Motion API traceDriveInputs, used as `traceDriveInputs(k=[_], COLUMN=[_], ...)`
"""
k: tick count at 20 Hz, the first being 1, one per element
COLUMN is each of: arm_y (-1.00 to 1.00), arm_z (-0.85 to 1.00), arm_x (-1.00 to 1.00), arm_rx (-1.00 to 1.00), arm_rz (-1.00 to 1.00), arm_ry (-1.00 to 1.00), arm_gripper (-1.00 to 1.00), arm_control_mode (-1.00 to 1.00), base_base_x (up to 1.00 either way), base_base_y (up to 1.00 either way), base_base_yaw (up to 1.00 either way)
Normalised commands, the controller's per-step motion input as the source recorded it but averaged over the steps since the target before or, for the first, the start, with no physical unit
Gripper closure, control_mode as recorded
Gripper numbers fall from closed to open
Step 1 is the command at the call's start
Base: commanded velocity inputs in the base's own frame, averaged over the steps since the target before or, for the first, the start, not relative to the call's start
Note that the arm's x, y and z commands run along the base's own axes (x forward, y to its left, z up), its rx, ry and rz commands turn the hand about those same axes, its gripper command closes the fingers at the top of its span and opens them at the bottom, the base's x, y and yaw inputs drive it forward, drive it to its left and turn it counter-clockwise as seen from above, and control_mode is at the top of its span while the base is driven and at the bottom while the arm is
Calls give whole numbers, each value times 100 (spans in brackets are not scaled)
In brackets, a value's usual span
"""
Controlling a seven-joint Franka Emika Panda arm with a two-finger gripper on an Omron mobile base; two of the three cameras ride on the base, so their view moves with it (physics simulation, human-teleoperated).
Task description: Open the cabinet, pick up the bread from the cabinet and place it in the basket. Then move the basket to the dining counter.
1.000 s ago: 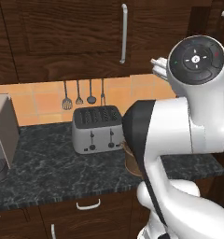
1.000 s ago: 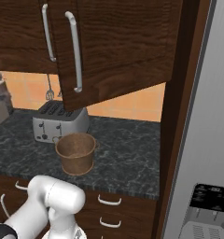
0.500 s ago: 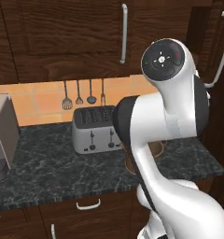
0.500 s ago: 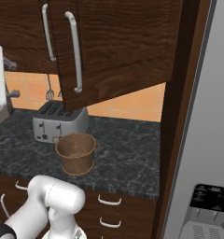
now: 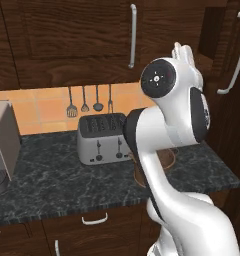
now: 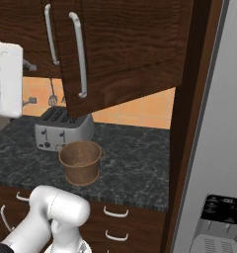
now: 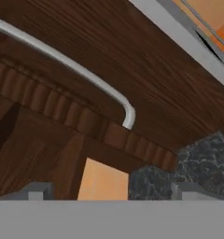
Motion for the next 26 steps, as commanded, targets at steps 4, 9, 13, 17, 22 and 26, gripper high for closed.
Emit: traceDriveInputs(k=[4,9,13,17,22,26], arm_y=[9,-54,-20,-4,-23,-21], arm_z=[-8,-8,-21,-29,-9,-7], arm_x=[65,40,49,26,29,1], arm_rx=[14,13,10,6,3,3], arm_rz=[-29,-17,-12,-11,-10,-8], arm_ry=[-12,-11,-17,-28,-19,-15], arm_gripper=[-100,-100,-100,-100,-100,-100], arm_control_mode=[-100,-100,-100,-100,-100,-100], base_base_x=[0,0,0,0,0,0], base_base_y=[0,0,0,0,0,0], base_base_yaw=[0,0,0,0,0,0])
